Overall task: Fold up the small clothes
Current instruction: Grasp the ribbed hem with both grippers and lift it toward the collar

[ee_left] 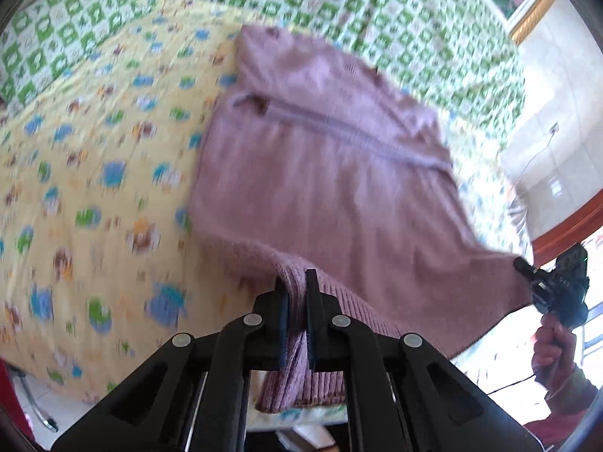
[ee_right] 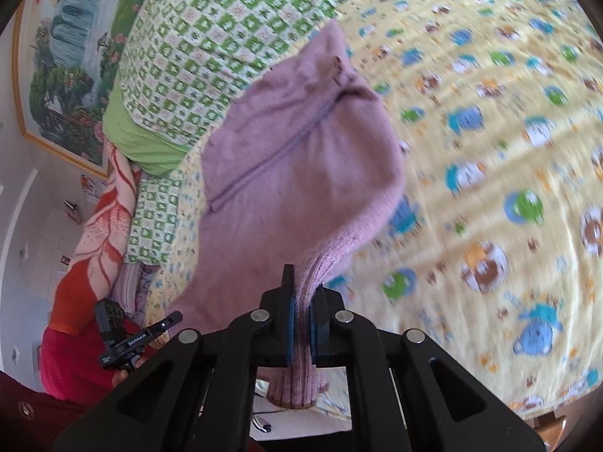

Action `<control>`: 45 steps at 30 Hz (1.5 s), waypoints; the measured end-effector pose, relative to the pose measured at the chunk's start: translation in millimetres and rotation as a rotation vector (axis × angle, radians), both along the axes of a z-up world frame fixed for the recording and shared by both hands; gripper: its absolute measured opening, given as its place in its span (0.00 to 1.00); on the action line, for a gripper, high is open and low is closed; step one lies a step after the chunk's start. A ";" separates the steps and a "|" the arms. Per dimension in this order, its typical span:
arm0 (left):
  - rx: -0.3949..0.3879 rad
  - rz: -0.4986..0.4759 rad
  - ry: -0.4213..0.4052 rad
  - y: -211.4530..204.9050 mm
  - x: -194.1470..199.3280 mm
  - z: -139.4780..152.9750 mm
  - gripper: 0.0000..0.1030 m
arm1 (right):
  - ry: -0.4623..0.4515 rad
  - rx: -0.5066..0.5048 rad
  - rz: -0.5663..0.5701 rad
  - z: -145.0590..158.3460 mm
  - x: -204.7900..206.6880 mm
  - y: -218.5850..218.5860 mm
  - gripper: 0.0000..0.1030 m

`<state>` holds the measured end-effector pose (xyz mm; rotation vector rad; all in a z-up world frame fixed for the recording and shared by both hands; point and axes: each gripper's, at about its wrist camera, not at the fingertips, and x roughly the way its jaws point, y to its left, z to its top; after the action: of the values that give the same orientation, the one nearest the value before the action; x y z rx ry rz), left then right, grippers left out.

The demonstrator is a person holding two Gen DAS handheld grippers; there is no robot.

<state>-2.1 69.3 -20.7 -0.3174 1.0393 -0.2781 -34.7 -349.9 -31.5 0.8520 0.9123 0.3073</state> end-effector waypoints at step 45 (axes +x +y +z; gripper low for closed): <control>0.059 0.220 -0.014 -4.3 403.9 -40.0 0.06 | 0.056 -0.082 -0.118 -47.1 369.0 -53.0 0.07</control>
<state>401.8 65.0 -60.7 -0.3728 0.9878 -0.0510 334.3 -402.9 -78.6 0.8382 0.9166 0.1434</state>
